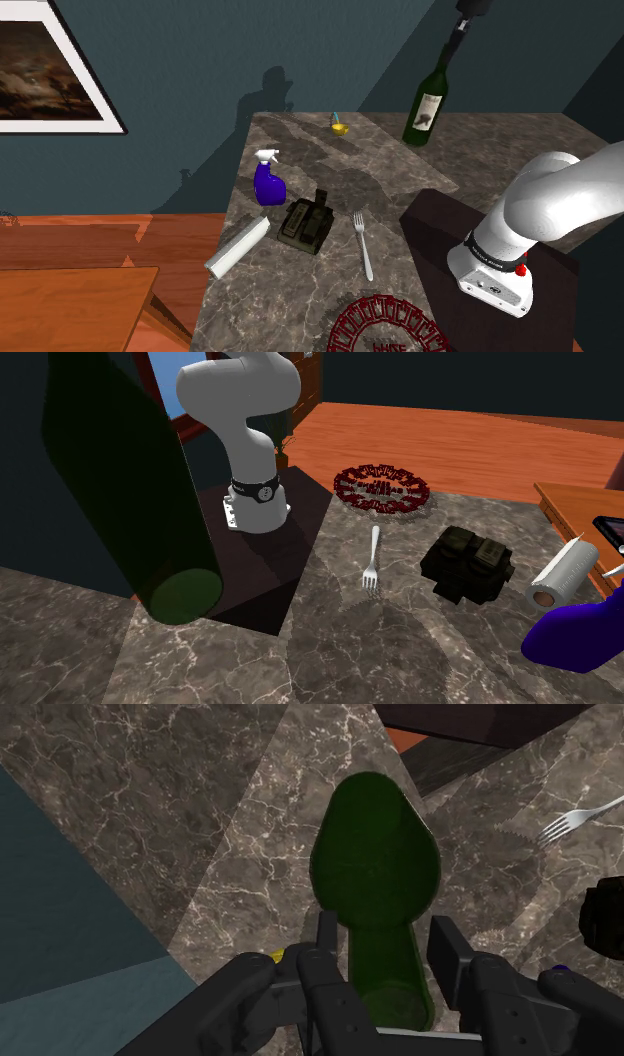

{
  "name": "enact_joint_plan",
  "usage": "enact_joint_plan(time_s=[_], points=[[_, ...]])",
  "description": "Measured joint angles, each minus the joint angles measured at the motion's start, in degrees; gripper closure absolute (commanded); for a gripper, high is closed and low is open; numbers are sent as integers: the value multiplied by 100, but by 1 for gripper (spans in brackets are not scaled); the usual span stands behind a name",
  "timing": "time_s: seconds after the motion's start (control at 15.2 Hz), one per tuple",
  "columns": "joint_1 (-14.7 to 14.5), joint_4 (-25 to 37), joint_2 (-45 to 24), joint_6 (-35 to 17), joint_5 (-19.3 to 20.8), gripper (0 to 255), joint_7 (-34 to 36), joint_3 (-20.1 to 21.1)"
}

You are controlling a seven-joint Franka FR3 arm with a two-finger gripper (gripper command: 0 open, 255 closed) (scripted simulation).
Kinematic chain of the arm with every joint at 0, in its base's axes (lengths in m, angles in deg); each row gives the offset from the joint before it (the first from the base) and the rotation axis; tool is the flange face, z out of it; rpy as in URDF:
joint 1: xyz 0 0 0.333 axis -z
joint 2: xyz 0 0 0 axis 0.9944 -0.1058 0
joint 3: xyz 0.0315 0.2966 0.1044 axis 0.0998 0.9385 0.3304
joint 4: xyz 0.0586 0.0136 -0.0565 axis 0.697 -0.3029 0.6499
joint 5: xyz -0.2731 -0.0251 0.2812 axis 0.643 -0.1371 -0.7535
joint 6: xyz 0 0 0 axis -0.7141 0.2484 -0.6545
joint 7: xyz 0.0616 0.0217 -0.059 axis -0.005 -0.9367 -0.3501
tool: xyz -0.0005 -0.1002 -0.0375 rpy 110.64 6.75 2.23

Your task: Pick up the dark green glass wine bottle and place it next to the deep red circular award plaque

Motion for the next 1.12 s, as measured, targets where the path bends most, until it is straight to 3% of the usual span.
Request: enact_joint_plan(time_s=[1.12], points=[[-130, 1814, -560, 1268, -192, 255, -107, 52]])
